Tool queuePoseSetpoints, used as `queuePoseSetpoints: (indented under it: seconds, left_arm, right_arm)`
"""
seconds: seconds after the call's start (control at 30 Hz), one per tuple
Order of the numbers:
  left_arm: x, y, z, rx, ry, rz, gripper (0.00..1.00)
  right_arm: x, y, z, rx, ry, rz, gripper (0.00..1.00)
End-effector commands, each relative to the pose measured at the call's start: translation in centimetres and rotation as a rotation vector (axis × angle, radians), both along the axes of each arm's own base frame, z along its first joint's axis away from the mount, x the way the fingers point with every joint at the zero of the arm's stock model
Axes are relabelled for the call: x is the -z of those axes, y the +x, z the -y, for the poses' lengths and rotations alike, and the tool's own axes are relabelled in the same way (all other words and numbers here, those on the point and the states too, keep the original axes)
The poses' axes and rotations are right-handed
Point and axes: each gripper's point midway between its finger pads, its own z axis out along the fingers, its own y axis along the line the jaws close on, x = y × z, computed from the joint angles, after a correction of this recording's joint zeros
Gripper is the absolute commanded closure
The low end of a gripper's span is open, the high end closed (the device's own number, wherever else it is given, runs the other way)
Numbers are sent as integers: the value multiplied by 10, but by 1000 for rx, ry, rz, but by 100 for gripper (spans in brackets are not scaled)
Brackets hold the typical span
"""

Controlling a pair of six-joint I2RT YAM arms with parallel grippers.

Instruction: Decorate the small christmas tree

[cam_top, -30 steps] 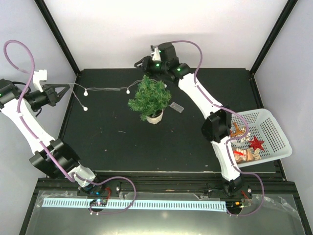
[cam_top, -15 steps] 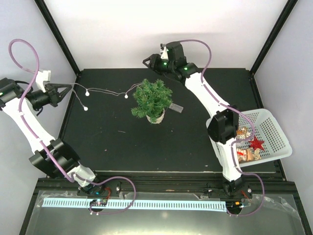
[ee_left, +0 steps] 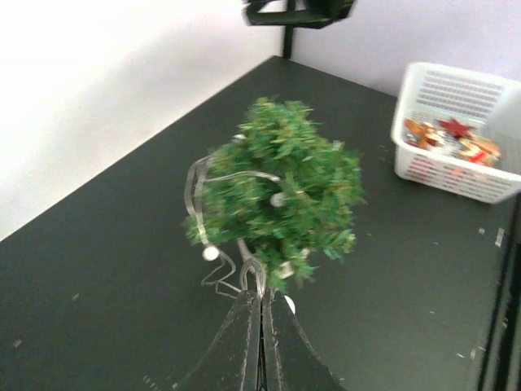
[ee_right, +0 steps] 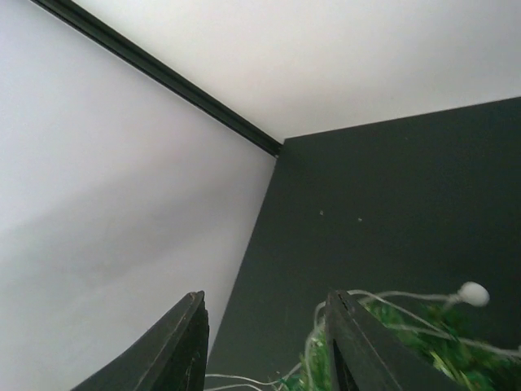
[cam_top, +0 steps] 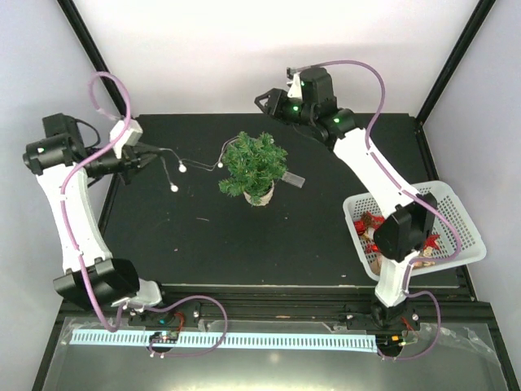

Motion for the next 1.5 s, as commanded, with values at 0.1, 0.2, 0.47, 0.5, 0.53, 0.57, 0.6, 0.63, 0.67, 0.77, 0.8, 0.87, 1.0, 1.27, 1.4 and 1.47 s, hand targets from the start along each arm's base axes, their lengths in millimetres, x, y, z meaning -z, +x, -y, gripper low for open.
queuePoseSetpoints:
  seconds: [0.1,0.2,0.47,0.5,0.53,0.57,0.6,0.63,0.67,0.77,0.8,0.87,1.0,1.27,1.4,1.47]
  left_arm:
    - [12,-25,62,212,33,-22,98]
    - [18,-31,86,293,-4,-79,98]
    - [18,-67,149,532,-37,-136,98]
    - [15,-70,157,559,-44,-143,99]
    - [13,-73,164,580,-49,-149,98]
    - [11,-76,171,606,-52,-155,98]
    - [11,-79,179,630,-52,-165,98]
    - [11,-83,187,659,-50,-174,99]
    - [12,-86,195,686,-47,-181,99]
    - [16,-87,216,728,-55,-225,98]
    - [16,-84,223,733,-65,-234,98]
    - [13,-75,236,737,-80,-246,98]
    - [5,-48,262,724,-118,-287,98]
    - [0,-8,295,710,-201,-391,98]
    - [1,-4,305,717,-219,-421,98]
    - [2,-5,308,724,-222,-431,98]
  right_arm:
    - [1,-27,28,36,-92,42,57]
    - [7,-39,41,52,-132,44,57]
    - [21,-68,66,77,-199,41,55]
    - [23,-72,70,81,-202,40,55]
    - [26,-75,72,82,-204,38,55]
    - [26,-79,74,86,-204,38,55]
    - [28,-82,77,90,-207,34,55]
    - [29,-85,80,93,-208,32,55]
    - [29,-89,83,98,-209,34,55]
    - [31,-96,91,116,-218,32,55]
    - [31,-99,93,118,-218,33,55]
    - [31,-104,96,117,-220,36,55]
    - [26,-116,98,95,-205,48,55]
    - [8,-157,126,117,-188,104,54]
    - [-9,-195,120,-12,-91,179,54]
    - [-5,-211,110,-103,-49,163,54]
